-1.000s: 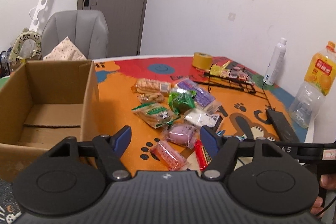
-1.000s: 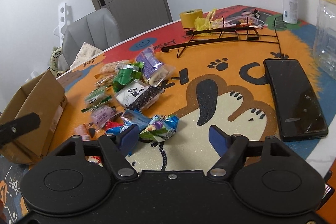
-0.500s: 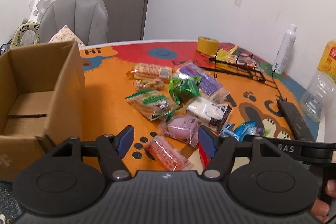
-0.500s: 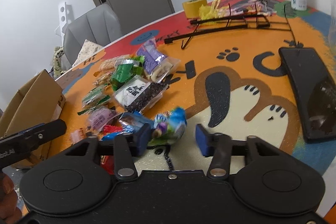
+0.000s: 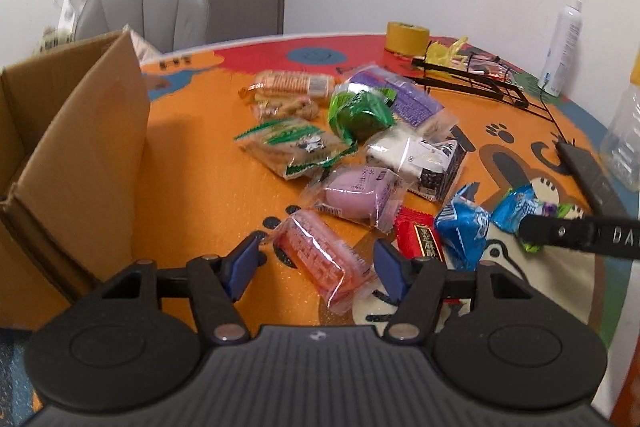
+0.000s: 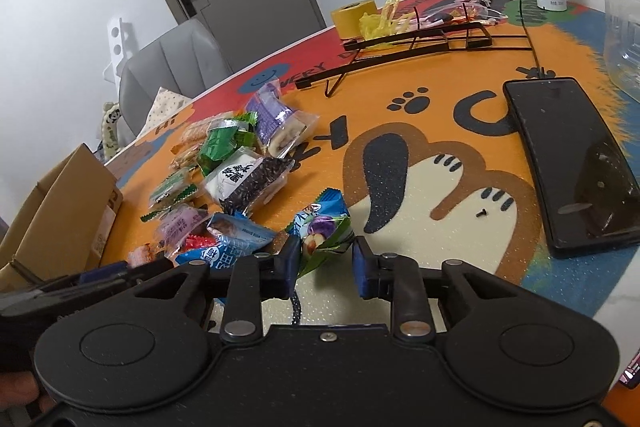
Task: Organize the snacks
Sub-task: 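Grasp the pink wafer bar with the left tool while the right tool grasps the blue-green candy, then carry both snacks to the cardboard box and open both tools to drop them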
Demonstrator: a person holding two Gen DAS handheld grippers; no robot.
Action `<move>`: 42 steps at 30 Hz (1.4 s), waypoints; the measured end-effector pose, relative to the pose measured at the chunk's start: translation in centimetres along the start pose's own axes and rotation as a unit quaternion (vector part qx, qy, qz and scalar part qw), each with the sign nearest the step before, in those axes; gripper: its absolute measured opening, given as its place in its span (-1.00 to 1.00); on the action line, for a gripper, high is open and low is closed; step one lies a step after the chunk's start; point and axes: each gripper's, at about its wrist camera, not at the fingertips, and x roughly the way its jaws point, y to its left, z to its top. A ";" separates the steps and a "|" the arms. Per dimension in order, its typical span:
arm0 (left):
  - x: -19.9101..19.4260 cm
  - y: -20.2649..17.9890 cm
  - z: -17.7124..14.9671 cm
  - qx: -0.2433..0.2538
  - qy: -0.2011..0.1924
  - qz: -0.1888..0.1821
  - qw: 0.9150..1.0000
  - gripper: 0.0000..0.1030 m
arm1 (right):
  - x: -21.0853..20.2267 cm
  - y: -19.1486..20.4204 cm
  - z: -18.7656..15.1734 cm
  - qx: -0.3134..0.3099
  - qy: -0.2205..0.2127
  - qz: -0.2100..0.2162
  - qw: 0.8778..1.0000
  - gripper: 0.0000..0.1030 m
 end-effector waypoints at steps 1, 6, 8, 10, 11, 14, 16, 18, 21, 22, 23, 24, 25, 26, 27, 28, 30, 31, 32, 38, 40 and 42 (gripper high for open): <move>0.0 -0.1 -0.2 0.007 -0.002 0.003 1.000 0.18 | 0.0 0.0 0.0 0.000 0.000 0.000 1.000 -0.50; -0.4 0.2 -0.2 0.007 -0.007 0.009 1.000 -0.50 | -0.6 0.3 -0.1 0.001 -0.002 0.000 1.000 -0.50; -0.5 0.6 -0.1 0.004 -0.005 0.000 1.000 -0.57 | -1.0 0.4 -0.2 0.002 -0.006 0.001 1.000 -0.50; -0.9 1.0 -0.2 -0.007 -0.007 -0.006 1.000 -0.61 | -1.4 0.4 -0.2 0.000 -0.011 0.000 1.000 -0.50; -1.1 1.0 -0.2 -0.008 -0.009 -0.007 1.000 -0.62 | -1.5 0.5 -0.2 -0.001 -0.013 -0.002 1.000 -0.50; -2.0 1.1 -0.4 -0.011 -0.015 -0.017 1.000 -0.64 | -1.9 0.7 -0.2 -0.002 -0.015 -0.001 1.000 -0.50; -2.8 1.0 -0.4 -0.009 -0.024 -0.022 0.999 -0.64 | -2.2 1.1 -0.2 -0.005 -0.018 0.000 1.000 -0.50; -3.8 1.0 -0.3 -0.007 -0.036 -0.023 0.999 -0.64 | -2.6 1.5 -0.1 -0.010 -0.022 0.004 1.000 -0.50; -5.0 1.4 -0.1 -0.012 -0.049 -0.023 0.998 -0.64 | -3.3 2.3 0.0 -0.017 -0.030 0.009 0.999 -0.50; -5.4 1.6 0.0 -0.015 -0.055 -0.023 0.998 -0.64 | -3.5 2.6 0.1 -0.019 -0.032 0.011 0.999 -0.50; -5.8 1.8 0.1 -0.017 -0.058 -0.022 0.998 -0.64 | -3.7 2.8 0.1 -0.022 -0.034 0.012 0.999 -0.50; -6.2 2.0 0.2 -0.019 -0.063 -0.022 0.998 -0.64 | -3.9 3.1 0.2 -0.024 -0.036 0.013 0.999 -0.50; -6.7 2.1 0.3 -0.021 -0.067 -0.022 0.997 -0.64 | -4.0 3.3 0.2 -0.026 -0.038 0.014 0.999 -0.50; -7.1 2.3 0.3 -0.022 -0.072 -0.021 0.997 -0.64 | -4.2 3.6 0.2 -0.029 -0.039 0.016 0.999 -0.50; -7.6 2.5 0.3 -0.022 -0.077 -0.021 0.997 -0.64 | -4.4 3.9 0.2 -0.031 -0.041 0.018 0.999 -0.50; -8.0 2.6 0.4 -0.023 -0.081 -0.021 0.996 -0.64 | -4.6 4.2 0.3 -0.033 -0.043 0.020 0.998 -0.50; -8.8 3.0 0.4 -0.024 -0.089 -0.020 0.996 -0.64 | -5.0 4.9 0.3 -0.038 -0.047 0.023 0.998 -0.50; -9.2 3.2 0.4 -0.026 -0.092 -0.018 0.995 -0.64 | -5.1 5.3 0.4 -0.040 -0.049 0.025 0.998 -0.50; -9.6 3.5 0.4 -0.029 -0.095 -0.016 0.995 -0.64 | -5.3 5.6 0.4 -0.042 -0.050 0.027 0.998 -0.50; -11.7 5.4 0.4 -0.042 -0.117 -0.007 0.992 -0.64 | -6.2 7.8 0.4 -0.056 -0.057 0.039 0.996 -0.50; -12.4 5.9 0.5 -0.046 -0.125 -0.003 0.991 -0.64 | -6.4 8.5 0.5 -0.061 -0.059 0.043 0.995 -0.50; -13.0 6.5 0.5 -0.050 -0.132 -0.001 0.990 -0.64 | -6.6 9.3 0.5 -0.065 -0.062 0.046 0.995 -0.50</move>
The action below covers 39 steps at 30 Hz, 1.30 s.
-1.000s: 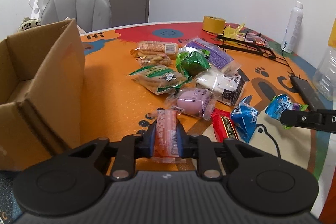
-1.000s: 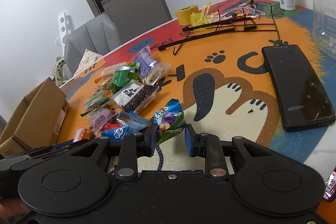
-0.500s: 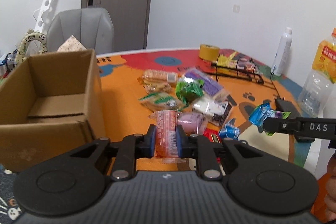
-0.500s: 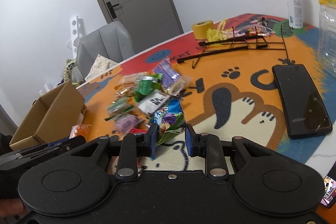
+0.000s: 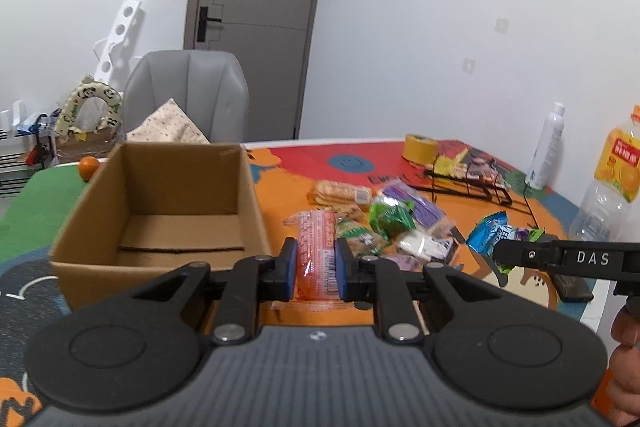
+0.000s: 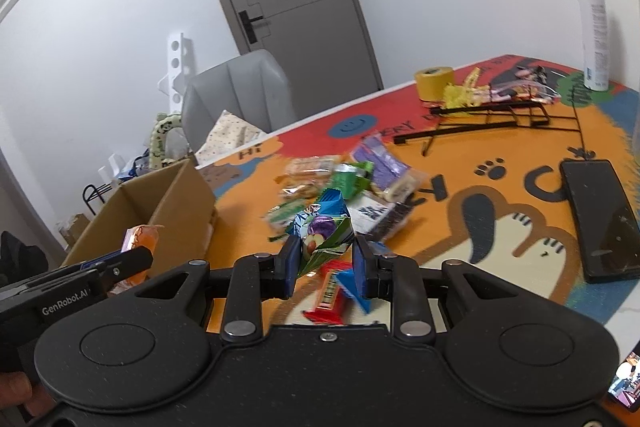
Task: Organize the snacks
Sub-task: 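Carry both snacks to the cardboard box and open both tools to drop them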
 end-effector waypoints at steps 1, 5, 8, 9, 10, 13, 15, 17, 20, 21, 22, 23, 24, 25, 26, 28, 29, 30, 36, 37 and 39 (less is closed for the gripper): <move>-0.2 0.2 0.1 -0.002 -0.003 0.001 1.000 -0.64 | 0.0 0.3 0.1 -0.002 -0.001 0.002 1.000 -0.50; -1.1 1.3 0.4 -0.009 -0.013 0.007 1.000 -0.64 | 0.1 1.8 0.3 -0.012 -0.003 0.012 1.000 -0.50; -1.6 2.1 0.5 -0.014 -0.020 0.014 1.000 -0.64 | 0.4 2.8 0.4 -0.017 -0.003 0.018 1.000 -0.50; -1.7 2.3 0.6 -0.016 -0.021 0.016 1.000 -0.64 | 0.5 3.2 0.4 -0.020 -0.003 0.021 1.000 -0.50; -1.8 2.7 0.7 -0.019 -0.023 0.019 0.999 -0.64 | 0.5 3.5 0.5 -0.023 -0.003 0.023 0.999 -0.50; -2.1 3.7 0.9 -0.027 -0.030 0.028 0.999 -0.64 | 0.8 4.2 0.6 -0.028 -0.002 0.029 0.999 -0.50; -2.4 4.4 1.1 -0.032 -0.034 0.033 0.998 -0.64 | 1.1 4.8 0.8 -0.032 -0.003 0.032 0.999 -0.50; -2.5 5.2 1.3 -0.037 -0.038 0.039 0.998 -0.64 | 1.3 5.3 0.9 -0.036 -0.003 0.035 0.999 -0.50; -2.5 6.4 1.5 -0.045 -0.043 0.049 0.997 -0.64 | 1.7 6.3 1.0 -0.041 -0.003 0.040 0.998 -0.50; -2.5 6.7 1.5 -0.048 -0.044 0.052 0.997 -0.64 | 1.9 6.6 1.1 -0.043 -0.003 0.041 0.998 -0.50; -2.5 7.1 1.5 -0.050 -0.044 0.055 0.996 -0.64 | 2.1 7.0 1.2 -0.044 -0.002 0.044 0.998 -0.50; -2.4 7.4 1.6 -0.053 -0.044 0.058 0.996 -0.64 | 2.3 7.3 1.3 -0.046 -0.001 0.046 0.998 -0.50; -2.3 7.8 1.6 -0.055 -0.044 0.060 0.996 -0.64 | 2.6 7.7 1.3 -0.048 0.000 0.048 0.998 -0.50; -2.3 8.1 1.6 -0.057 -0.045 0.063 0.995 -0.64 | 2.8 8.2 1.4 -0.051 0.000 0.051 0.997 -0.50; -2.2 8.5 1.7 -0.059 -0.045 0.065 0.995 -0.64 | 3.0 8.5 1.5 -0.053 0.001 0.053 0.997 -0.50; -2.0 9.1 1.9 -0.061 -0.045 0.069 0.995 -0.64 | 3.4 9.3 1.7 -0.058 0.002 0.060 0.997 -0.50; -1.8 9.3 2.0 -0.062 -0.045 0.070 0.995 -0.64 | 3.7 9.7 1.8 -0.060 0.003 0.062 0.996 -0.50; -1.5 9.7 2.1 -0.063 -0.044 0.072 0.994 -0.64 | 4.0 10.1 1.9 -0.063 0.004 0.065 0.996 -0.50; -0.4 10.9 2.8 -0.066 -0.040 0.076 0.994 -0.64 | 5.7 12.3 2.3 -0.076 0.012 0.080 0.994 -0.50; -0.2 11.0 2.9 -0.066 -0.039 0.077 0.994 -0.64 | 6.0 12.7 2.4 -0.076 0.013 0.083 0.994 -0.50; 0.3 11.3 3.1 -0.069 -0.037 0.078 0.994 -0.64 | 6.6 13.1 2.5 -0.078 0.016 0.087 0.993 -0.50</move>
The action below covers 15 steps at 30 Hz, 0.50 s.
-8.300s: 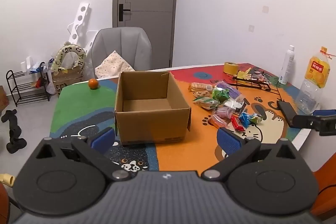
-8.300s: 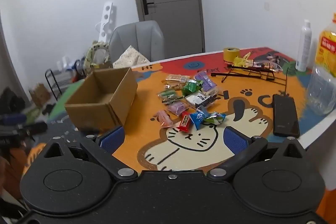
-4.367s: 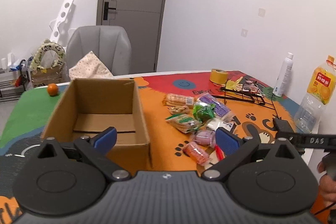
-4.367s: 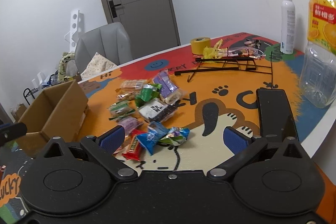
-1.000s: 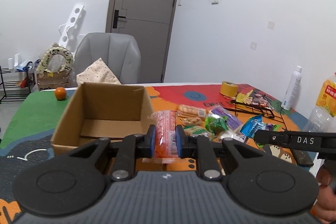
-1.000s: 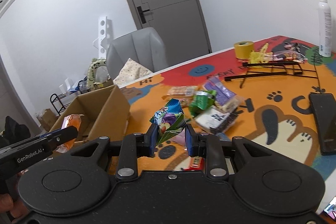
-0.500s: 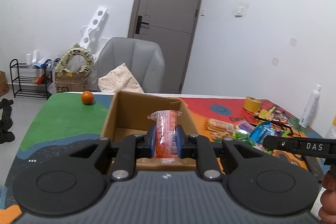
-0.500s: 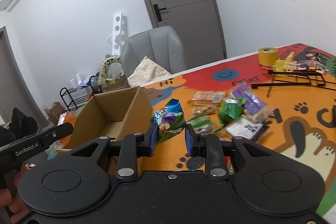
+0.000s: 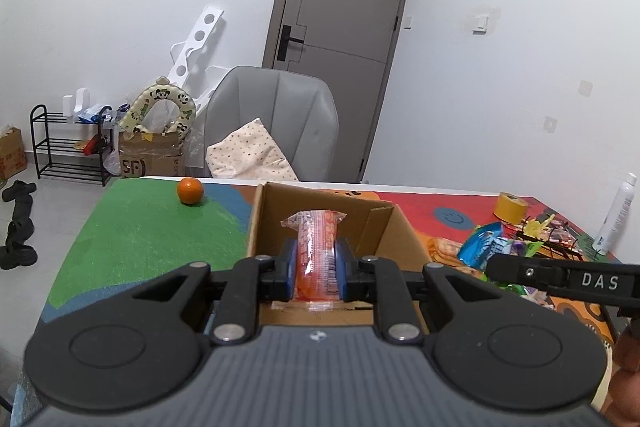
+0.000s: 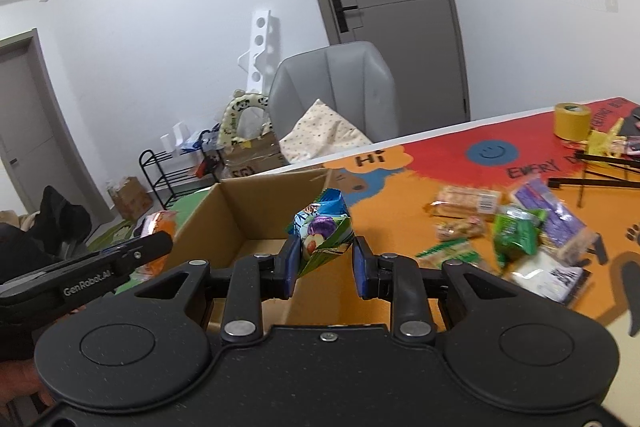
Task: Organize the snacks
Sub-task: 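Carry both snacks to the cardboard box and open both tools to drop them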
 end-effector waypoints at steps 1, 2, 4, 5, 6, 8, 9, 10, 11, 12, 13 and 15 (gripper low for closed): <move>0.2 0.2 0.0 -0.001 0.001 0.000 1.000 -0.64 | 0.4 0.2 0.1 0.000 0.002 0.002 1.000 -0.50; 0.4 0.4 0.1 -0.002 0.002 0.001 1.000 -0.64 | 0.7 0.3 0.1 0.000 0.005 0.003 1.000 -0.50; 0.9 0.6 0.1 -0.005 0.006 0.002 1.000 -0.64 | 1.4 0.7 0.2 -0.002 0.010 0.007 1.000 -0.50; 1.2 0.7 0.1 -0.007 0.009 0.002 1.000 -0.64 | 1.8 1.0 0.2 -0.003 0.013 0.008 1.000 -0.50; 1.5 0.9 0.1 -0.009 0.013 0.002 1.000 -0.64 | 2.1 1.2 0.3 -0.003 0.015 0.010 1.000 -0.50; 1.9 1.1 -0.1 -0.013 0.018 0.002 1.000 -0.64 | 2.7 1.5 0.4 -0.004 0.019 0.013 1.000 -0.50; 2.1 1.3 0.0 -0.015 0.019 0.004 1.000 -0.63 | 2.9 1.7 0.4 -0.004 0.021 0.015 1.000 -0.50; 2.2 1.4 0.0 -0.018 0.020 0.008 1.000 -0.56 | 3.1 1.9 0.5 -0.005 0.023 0.016 1.000 -0.50; 2.4 1.6 0.1 -0.021 0.022 0.011 0.999 -0.56 | 3.4 2.1 0.5 -0.007 0.024 0.018 1.000 -0.50; 2.4 1.8 0.1 -0.024 0.023 0.012 0.999 -0.55 | 3.5 2.4 0.6 -0.008 0.024 0.020 0.999 -0.50; 2.3 2.1 0.2 -0.027 0.025 0.012 0.999 -0.52 | 3.7 2.6 0.6 -0.008 0.025 0.022 0.999 -0.50; 1.8 2.5 0.2 -0.033 0.025 0.016 0.999 -0.37 | 3.9 3.0 0.7 -0.010 0.026 0.026 0.999 -0.49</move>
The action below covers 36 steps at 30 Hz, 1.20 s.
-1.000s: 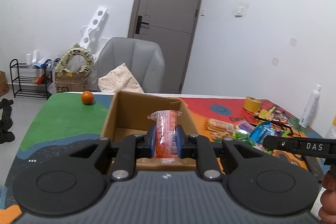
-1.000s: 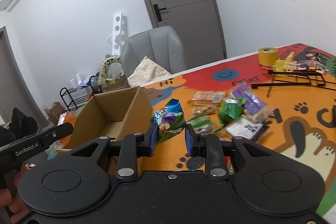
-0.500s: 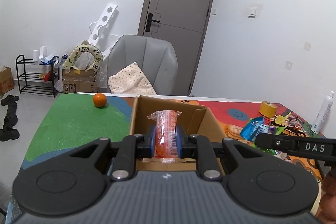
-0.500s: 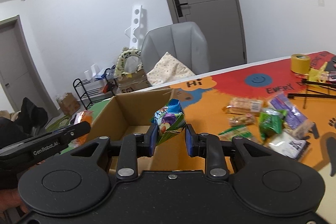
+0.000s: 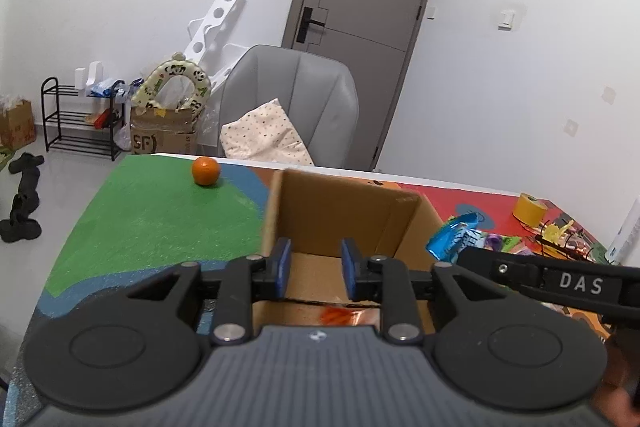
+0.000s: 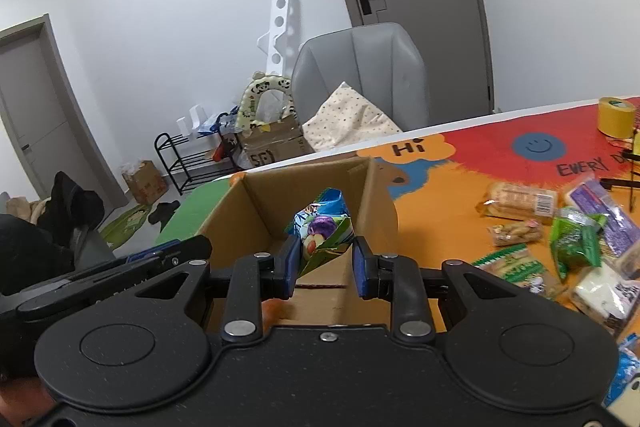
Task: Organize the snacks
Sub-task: 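Carry both snacks to the cardboard box and open both tools to drop them, then grasp the red snack bar with the left tool while the right tool grasps the blue candy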
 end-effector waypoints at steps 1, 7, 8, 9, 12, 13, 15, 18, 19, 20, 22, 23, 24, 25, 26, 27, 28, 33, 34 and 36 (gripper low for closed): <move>-0.3 0.2 0.0 -0.003 -0.002 0.004 1.000 -0.17 | 0.1 0.2 0.1 -0.001 0.000 0.002 1.000 -0.49; -1.9 0.6 -0.2 -0.013 -0.014 0.022 1.000 0.47 | 0.0 0.7 -0.1 -0.004 -0.003 0.003 1.000 -0.19; -1.9 0.6 -0.1 -0.013 -0.012 0.024 1.000 0.48 | -0.2 0.5 -0.2 0.000 -0.002 0.003 1.000 -0.13; -2.0 0.6 -0.1 -0.013 -0.011 0.025 1.000 0.50 | -0.5 0.3 -0.2 0.003 -0.003 0.002 1.000 -0.07; -2.4 0.2 -0.3 -0.013 -0.011 0.031 0.999 0.62 | -1.5 -0.4 -0.3 0.009 -0.010 -0.009 1.000 0.14; -2.6 0.0 -0.3 -0.012 -0.014 0.031 0.999 0.66 | -2.0 -0.7 -0.3 0.011 -0.013 -0.013 1.000 0.17; -2.9 -0.4 -0.4 -0.009 -0.014 0.033 0.999 0.72 | -2.9 -1.5 -0.5 0.017 -0.016 -0.021 1.000 0.28; -3.1 -1.2 -0.7 0.002 -0.004 0.032 0.999 0.78 | -4.1 -2.9 -0.8 0.033 -0.017 -0.032 0.999 0.37; -3.2 -1.5 -0.8 0.007 0.001 0.030 1.000 0.79 | -4.6 -3.4 -0.9 0.037 -0.018 -0.036 0.999 0.39; -3.2 -1.8 -0.8 0.011 0.007 0.028 1.000 0.79 | -5.0 -3.7 -1.0 0.040 -0.018 -0.039 0.998 0.41; -3.5 -2.5 -1.0 0.019 0.015 0.021 0.999 0.79 | -5.6 -4.4 -1.3 0.046 -0.017 -0.047 0.998 0.43; -3.7 -2.8 -1.1 0.022 0.017 0.017 0.999 0.80 | -5.9 -4.7 -1.3 0.047 -0.017 -0.049 0.998 0.46; -3.9 -3.2 -1.1 0.026 0.020 0.012 0.999 0.80 | -6.2 -5.0 -1.4 0.049 -0.017 -0.053 0.997 0.51; -4.0 -3.4 -1.1 0.028 0.021 0.010 0.999 0.80 | -6.6 -5.3 -1.5 0.052 -0.017 -0.057 0.997 0.52; -4.2 -3.8 -1.1 0.031 0.021 0.007 0.999 0.80 | -6.9 -5.6 -1.6 0.054 -0.017 -0.059 0.997 0.54; -4.5 -4.1 -1.1 0.033 0.021 0.004 0.999 0.80 | -7.3 -6.0 -1.6 0.057 -0.017 -0.061 0.996 0.56; -4.7 -4.4 -1.1 0.035 0.021 0.001 0.999 0.81 | -7.7 -6.3 -1.7 0.059 -0.019 -0.063 0.996 0.58; -5.4 -6.1 -1.2 0.044 0.020 -0.010 0.999 0.84 | -9.6 -7.8 -2.0 0.071 -0.028 -0.077 0.994 0.66; -5.5 -6.4 -1.3 0.046 0.021 -0.013 0.999 0.85 | -9.9 -8.1 -2.1 0.072 -0.030 -0.079 0.994 0.66; -5.5 -7.1 -1.4 0.051 0.025 -0.017 0.998 0.85 | -10.6 -8.7 -2.3 0.078 -0.031 -0.086 0.993 0.68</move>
